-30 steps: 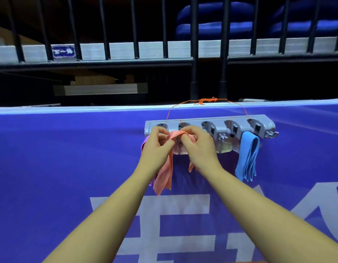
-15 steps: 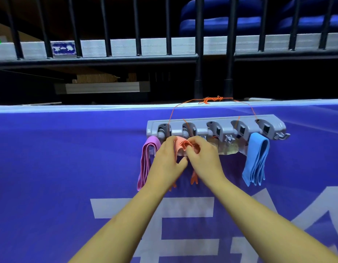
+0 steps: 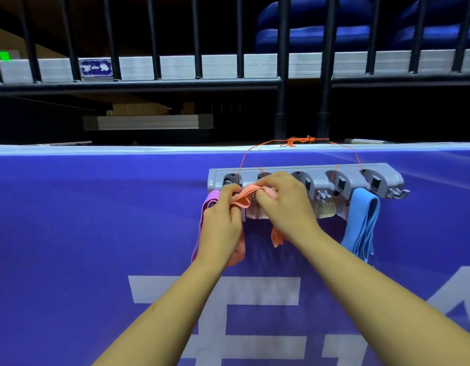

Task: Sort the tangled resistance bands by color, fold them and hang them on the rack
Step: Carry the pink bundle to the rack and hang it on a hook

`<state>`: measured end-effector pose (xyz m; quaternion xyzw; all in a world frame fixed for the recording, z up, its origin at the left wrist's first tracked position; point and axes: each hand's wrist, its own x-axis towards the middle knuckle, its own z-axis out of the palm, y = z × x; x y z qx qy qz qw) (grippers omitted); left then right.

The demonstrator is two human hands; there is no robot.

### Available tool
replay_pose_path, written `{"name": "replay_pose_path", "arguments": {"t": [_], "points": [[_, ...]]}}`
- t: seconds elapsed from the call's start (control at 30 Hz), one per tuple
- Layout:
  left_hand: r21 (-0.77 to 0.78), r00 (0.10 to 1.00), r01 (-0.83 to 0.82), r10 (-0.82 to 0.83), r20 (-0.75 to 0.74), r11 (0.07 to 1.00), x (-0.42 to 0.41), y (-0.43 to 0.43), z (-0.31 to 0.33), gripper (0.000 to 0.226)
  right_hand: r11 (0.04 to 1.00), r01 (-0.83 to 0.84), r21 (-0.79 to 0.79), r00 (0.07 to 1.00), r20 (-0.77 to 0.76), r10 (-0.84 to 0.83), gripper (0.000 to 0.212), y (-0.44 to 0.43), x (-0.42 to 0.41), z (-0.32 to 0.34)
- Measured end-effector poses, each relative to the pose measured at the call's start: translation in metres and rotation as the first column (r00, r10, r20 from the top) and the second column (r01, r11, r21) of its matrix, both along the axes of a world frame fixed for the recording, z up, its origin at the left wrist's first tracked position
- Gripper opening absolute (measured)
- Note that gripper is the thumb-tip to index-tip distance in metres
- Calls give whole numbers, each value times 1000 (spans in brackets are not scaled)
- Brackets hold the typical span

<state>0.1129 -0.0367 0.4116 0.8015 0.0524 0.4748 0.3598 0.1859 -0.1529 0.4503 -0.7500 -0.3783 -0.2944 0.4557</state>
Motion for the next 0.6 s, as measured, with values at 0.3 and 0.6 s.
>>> {"name": "replay_pose_path", "arguments": {"t": [0.3,0.6], "points": [[47,996,-32,36,-83,998,13,0,-15,23,982,102,-161,995,36,-97,17,-2,11,-32],[70,989,125,-119,-84,990,13,-2,-18,43,996,-17,-88,993,-116,7,20,-5,13,-42]]}}
